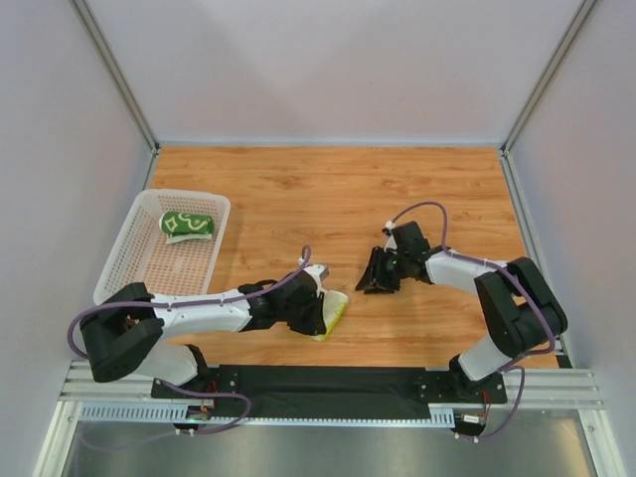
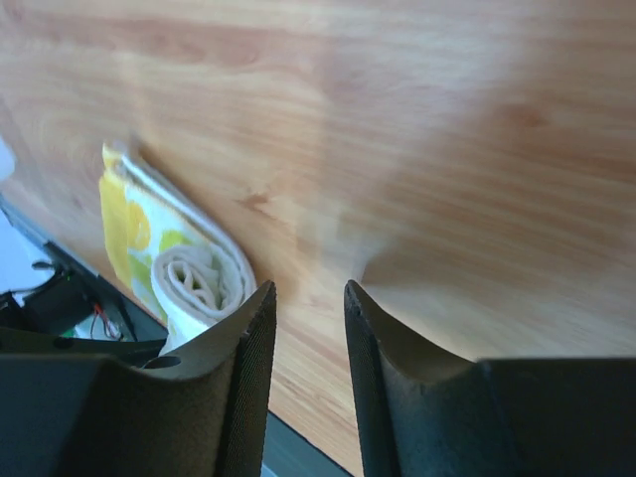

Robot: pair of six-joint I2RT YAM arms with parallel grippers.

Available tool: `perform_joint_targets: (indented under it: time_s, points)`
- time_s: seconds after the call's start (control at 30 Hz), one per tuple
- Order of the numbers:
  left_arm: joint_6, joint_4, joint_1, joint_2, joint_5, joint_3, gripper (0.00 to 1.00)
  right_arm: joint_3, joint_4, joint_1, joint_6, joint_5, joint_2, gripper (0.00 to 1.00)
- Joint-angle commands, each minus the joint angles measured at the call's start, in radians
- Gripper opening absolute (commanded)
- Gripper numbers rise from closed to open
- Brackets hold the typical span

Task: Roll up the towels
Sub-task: Roll the towel

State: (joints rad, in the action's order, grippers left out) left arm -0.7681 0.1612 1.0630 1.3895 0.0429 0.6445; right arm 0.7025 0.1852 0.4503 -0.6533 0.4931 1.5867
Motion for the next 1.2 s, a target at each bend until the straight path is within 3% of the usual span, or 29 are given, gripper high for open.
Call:
perform_joint_targets:
  time_s: [0.0, 0.1, 0.2, 0.33, 0.5, 0.73, 0.9, 1.17]
  points:
    - [-0.074, -0.155, -0.038, -0.037, 0.190, -0.060, 0.07, 0.022, 0.085, -0.045, 0.055, -0.065, -0.082, 0.36]
    - [-0.146, -0.304, -0.081, -0.024, 0.270, -0.118, 0.06, 0.025, 0.106, -0.053, 0.066, -0.061, -0.125, 0.36]
    - [-0.250, -0.267, -0.145, 0.002, 0.272, -0.140, 0.06, -0.021, 0.059, -0.052, 0.052, 0.010, -0.172, 0.36]
    - [-0.396, -0.342, -0.204, 0.000, 0.302, -0.244, 0.05, -0.130, -0.155, -0.045, -0.002, 0.162, -0.243, 0.39]
    - [-0.500, -0.419, -0.261, -0.024, 0.308, -0.336, 0.05, -0.253, -0.380, -0.018, -0.069, 0.260, -0.274, 0.52]
    - [-0.539, -0.430, -0.330, 0.012, 0.339, -0.399, 0.05, -0.337, -0.683, 0.068, -0.164, 0.265, -0.153, 0.55]
    - [-0.574, -0.505, -0.347, 0.086, 0.361, -0.431, 0.04, -0.301, -0.774, 0.133, -0.155, 0.233, -0.013, 0.56]
    - [-0.593, -0.598, -0.356, 0.151, 0.383, -0.456, 0.04, -0.273, -0.923, 0.137, -0.175, 0.239, 0.162, 0.56]
